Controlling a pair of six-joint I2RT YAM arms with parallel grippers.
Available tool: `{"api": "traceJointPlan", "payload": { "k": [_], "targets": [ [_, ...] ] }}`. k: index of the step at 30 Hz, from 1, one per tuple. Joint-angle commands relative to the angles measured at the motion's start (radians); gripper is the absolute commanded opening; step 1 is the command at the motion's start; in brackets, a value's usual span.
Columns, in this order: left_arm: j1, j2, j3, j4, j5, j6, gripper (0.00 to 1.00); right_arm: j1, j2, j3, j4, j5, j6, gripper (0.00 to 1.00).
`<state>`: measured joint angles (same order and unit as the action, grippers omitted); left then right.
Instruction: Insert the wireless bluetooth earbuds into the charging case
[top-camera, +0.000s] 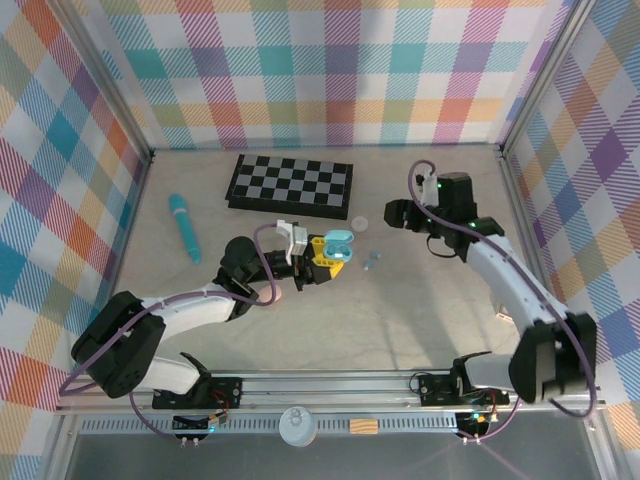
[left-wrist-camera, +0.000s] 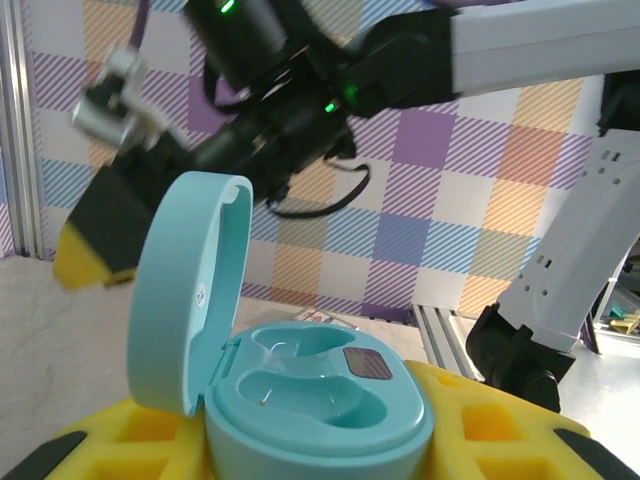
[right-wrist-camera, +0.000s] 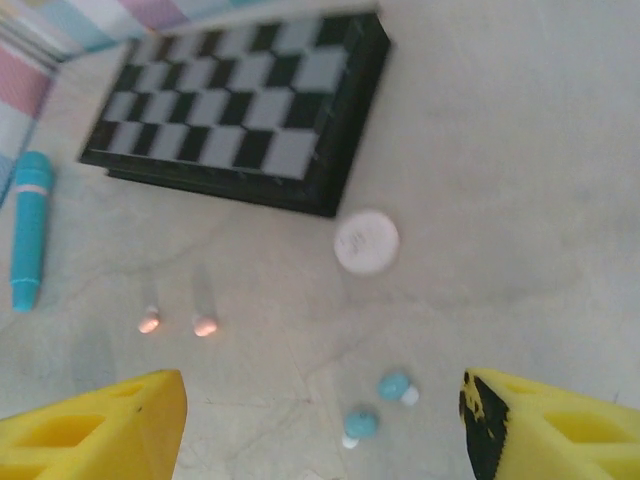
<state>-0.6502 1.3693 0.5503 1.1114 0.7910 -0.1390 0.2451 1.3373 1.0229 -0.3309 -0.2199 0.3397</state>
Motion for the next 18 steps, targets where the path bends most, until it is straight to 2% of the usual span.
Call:
{"api": "traceJointPlan", "payload": {
  "k": [1,6,10,18],
  "targets": [
    [0.012,-0.027,-0.015,0.060,0.003,0.000,0.32,0.006,0.083,0.000,-0.028,-0.027,0.201,0.71],
    [0.015,-0.037,-0.018,0.054,0.007,0.001,0.32,0.041,0.221,0.011,-0.024,-0.102,0.224,0.63],
    [0.016,-0.046,-0.018,0.039,0.006,0.005,0.32,0.044,0.293,0.011,-0.029,-0.176,0.225,0.63],
    [0.017,-0.040,-0.007,0.036,0.007,0.007,0.32,0.098,0.355,0.004,-0.027,-0.156,0.293,0.60]
  ]
}}
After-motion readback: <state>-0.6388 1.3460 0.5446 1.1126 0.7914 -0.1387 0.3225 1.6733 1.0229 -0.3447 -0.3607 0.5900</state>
